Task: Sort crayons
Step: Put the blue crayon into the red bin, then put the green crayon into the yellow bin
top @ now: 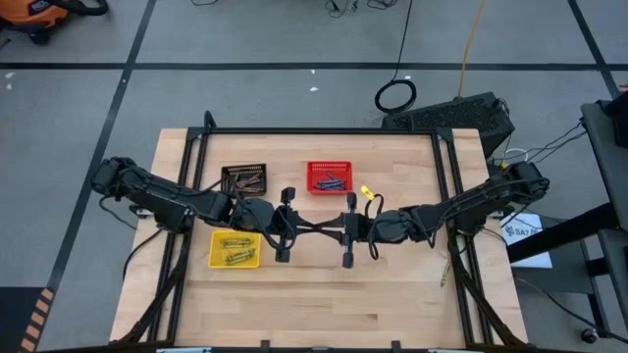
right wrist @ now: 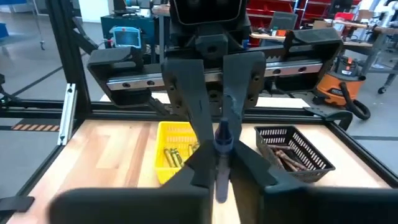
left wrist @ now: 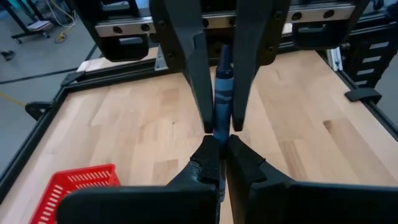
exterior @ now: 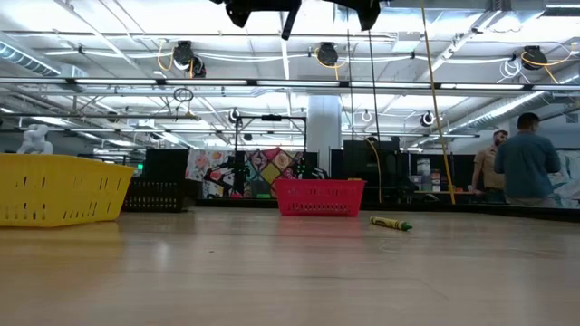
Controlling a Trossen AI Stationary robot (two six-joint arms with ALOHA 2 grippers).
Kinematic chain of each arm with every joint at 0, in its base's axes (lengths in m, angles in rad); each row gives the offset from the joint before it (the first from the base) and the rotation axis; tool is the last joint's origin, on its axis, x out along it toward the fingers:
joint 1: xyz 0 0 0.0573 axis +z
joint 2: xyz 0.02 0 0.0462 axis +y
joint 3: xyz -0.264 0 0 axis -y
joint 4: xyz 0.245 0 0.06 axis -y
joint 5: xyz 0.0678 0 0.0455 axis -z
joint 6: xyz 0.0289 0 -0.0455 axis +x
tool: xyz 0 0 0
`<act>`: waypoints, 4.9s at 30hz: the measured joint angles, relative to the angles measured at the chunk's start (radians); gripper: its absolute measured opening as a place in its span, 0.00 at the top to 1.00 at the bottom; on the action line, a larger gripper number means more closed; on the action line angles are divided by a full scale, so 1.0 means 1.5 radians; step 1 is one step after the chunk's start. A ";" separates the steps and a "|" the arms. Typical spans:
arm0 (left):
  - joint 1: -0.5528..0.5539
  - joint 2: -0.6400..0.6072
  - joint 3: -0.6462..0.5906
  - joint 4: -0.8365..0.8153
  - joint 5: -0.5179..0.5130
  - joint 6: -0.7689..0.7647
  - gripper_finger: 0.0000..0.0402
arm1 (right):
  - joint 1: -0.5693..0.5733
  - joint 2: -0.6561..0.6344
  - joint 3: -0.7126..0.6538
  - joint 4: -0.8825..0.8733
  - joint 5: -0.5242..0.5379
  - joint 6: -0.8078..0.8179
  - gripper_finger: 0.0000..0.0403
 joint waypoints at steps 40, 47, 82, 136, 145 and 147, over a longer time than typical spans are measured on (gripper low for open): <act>0.111 0.001 0.000 -0.173 -0.016 0.067 1.00 | -0.231 0.014 0.000 -0.203 -0.051 0.089 1.00; 0.111 0.001 0.000 -0.180 0.004 0.066 1.00 | -0.285 0.073 0.000 -0.216 -0.076 0.088 1.00; 0.111 0.000 -0.001 -0.209 -0.006 0.065 0.80 | -0.375 0.122 0.000 -0.288 -0.121 0.105 0.73; 0.111 0.000 -0.001 -0.326 -0.009 0.011 0.80 | 0.177 -0.169 0.000 -0.958 -0.232 1.173 0.71; 0.111 0.000 -0.001 -0.323 -0.009 0.011 0.80 | 0.308 -0.153 0.000 -1.017 -0.207 1.417 0.71; 0.111 0.000 -0.001 -0.323 -0.009 0.011 0.80 | 0.331 -0.140 0.000 -1.020 -0.223 1.454 0.71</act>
